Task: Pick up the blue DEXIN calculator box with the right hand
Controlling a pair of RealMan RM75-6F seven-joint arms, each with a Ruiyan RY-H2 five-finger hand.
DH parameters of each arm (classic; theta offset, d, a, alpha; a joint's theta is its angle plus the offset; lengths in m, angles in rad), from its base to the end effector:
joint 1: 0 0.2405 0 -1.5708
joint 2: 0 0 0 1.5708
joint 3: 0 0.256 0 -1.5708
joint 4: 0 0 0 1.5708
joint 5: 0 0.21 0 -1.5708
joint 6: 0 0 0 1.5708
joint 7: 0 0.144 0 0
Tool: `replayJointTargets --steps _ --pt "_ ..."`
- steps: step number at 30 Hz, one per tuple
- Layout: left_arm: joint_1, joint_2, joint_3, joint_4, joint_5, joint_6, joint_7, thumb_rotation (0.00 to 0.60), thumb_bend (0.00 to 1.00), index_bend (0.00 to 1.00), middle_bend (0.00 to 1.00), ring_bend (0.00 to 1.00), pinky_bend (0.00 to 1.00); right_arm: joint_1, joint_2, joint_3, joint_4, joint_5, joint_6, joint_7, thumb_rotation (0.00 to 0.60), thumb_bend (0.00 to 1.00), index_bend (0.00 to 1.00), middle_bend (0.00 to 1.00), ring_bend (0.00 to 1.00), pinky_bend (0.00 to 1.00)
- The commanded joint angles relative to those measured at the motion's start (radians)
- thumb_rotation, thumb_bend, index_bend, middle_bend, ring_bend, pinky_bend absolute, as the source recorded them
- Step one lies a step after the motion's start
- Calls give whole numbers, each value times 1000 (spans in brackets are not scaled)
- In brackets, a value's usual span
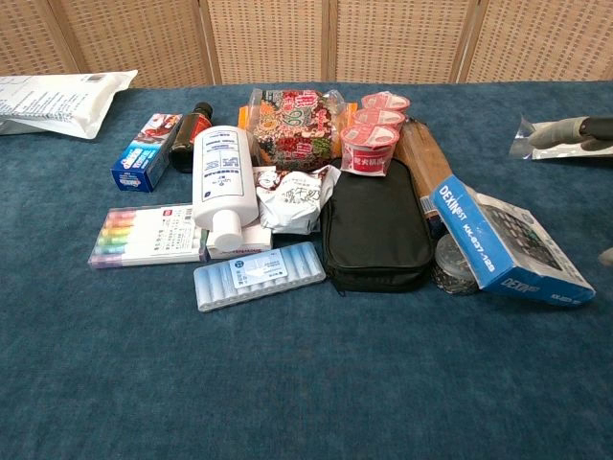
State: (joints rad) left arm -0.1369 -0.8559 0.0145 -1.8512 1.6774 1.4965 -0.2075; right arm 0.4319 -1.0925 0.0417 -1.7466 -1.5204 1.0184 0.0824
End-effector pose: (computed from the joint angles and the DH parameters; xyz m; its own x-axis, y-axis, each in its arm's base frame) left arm -0.2521 0.1758 0.2002 0.2435 0.0744 0.9671 0.9511 -0.2139 -0.2230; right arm -0.2306 -0.2540 0.0923 0.3466 -0.3728 0.8607 -0.9163 -0.3308 0.2257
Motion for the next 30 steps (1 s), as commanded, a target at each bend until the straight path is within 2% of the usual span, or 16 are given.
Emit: replayJointTargets --steps 1,11,30 --pt "0 -1 -1 2 1 1 -2 600 186 0 70 28 0 0 -13 5 0 11 10 -20 528 0 0 0 0 0" --pt "-2 -1 0 5 5 0 -6 600 188 0 68 27 0 18 -43 8 -3 54 -12 -66 531 0 0 0 0 0" --pt "-4 -4 3 11 17 3 -16 600 183 0 65 20 0 1 -103 -5 16 77 35 -130 533 0 0 0 0 0"
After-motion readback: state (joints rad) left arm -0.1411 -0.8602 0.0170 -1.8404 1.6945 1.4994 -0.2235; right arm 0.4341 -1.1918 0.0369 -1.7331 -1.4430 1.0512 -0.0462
